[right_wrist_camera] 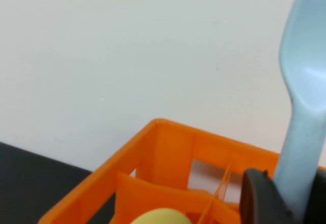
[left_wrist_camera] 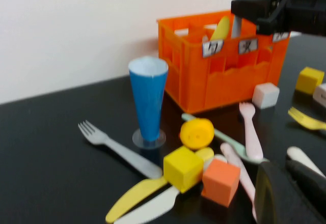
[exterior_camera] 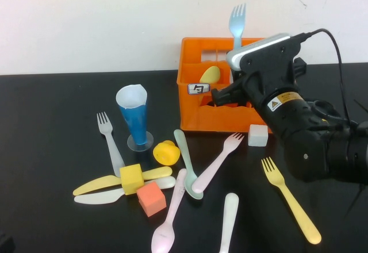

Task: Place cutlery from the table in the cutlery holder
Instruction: Place the fork on the box

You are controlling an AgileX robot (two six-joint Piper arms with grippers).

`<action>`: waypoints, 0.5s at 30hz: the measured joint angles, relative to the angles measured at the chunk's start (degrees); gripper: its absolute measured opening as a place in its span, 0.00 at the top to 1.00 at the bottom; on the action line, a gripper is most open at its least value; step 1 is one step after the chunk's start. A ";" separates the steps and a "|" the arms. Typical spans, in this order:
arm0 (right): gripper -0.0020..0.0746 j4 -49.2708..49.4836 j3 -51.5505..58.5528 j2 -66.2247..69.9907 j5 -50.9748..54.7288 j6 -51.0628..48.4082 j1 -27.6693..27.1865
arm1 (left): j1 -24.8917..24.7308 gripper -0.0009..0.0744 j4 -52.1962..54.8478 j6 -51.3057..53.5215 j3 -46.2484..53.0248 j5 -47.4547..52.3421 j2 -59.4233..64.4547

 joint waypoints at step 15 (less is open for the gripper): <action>0.59 0.00 0.00 -5.68 3.22 1.16 0.00 | 0.00 0.99 0.00 -0.22 0.00 0.28 0.00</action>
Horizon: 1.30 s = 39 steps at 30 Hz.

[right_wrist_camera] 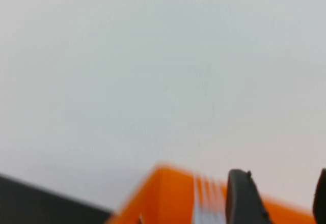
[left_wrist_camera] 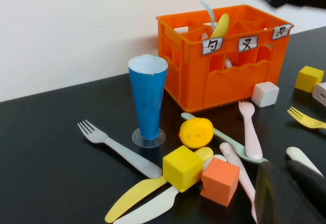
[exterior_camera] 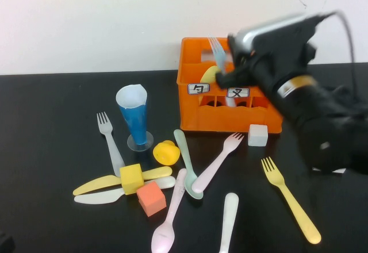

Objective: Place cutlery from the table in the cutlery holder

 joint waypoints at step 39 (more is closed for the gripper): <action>0.98 1.02 27.60 -66.88 41.60 -10.21 0.00 | 0.00 0.99 0.00 0.11 0.00 0.12 0.00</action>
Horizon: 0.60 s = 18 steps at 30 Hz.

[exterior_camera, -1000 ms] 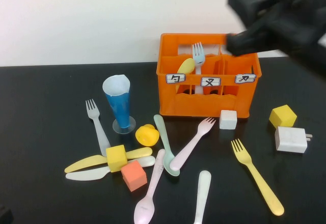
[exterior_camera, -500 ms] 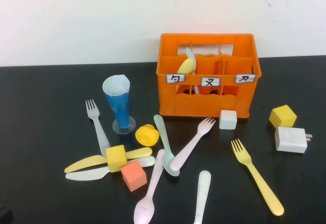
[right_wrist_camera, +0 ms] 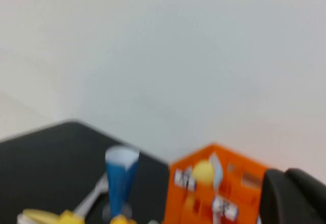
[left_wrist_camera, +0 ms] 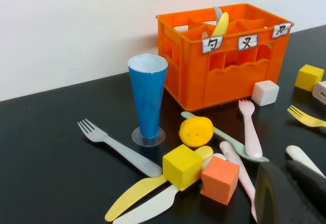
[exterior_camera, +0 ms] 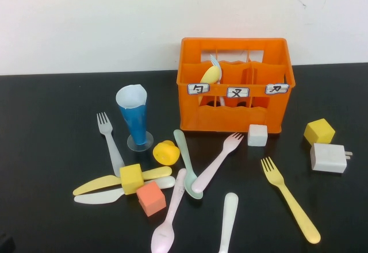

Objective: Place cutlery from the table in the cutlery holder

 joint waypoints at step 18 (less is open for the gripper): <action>0.98 -1.53 21.31 -11.16 0.06 -3.33 -1.10 | 0.00 0.99 0.00 0.00 0.00 0.00 0.00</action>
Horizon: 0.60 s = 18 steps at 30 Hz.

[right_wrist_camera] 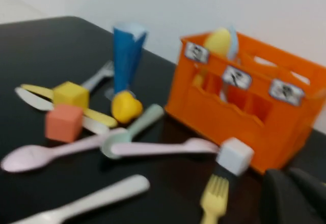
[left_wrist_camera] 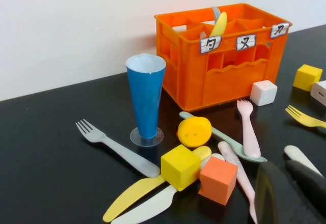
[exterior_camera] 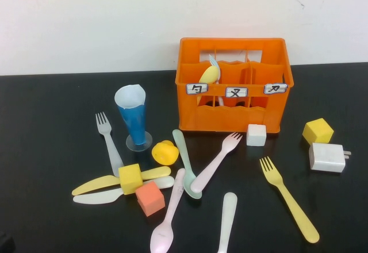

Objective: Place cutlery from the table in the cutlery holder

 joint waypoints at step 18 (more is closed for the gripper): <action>0.98 -21.32 10.54 -20.82 15.82 24.91 -29.23 | 0.00 0.99 0.00 0.00 0.00 0.00 0.00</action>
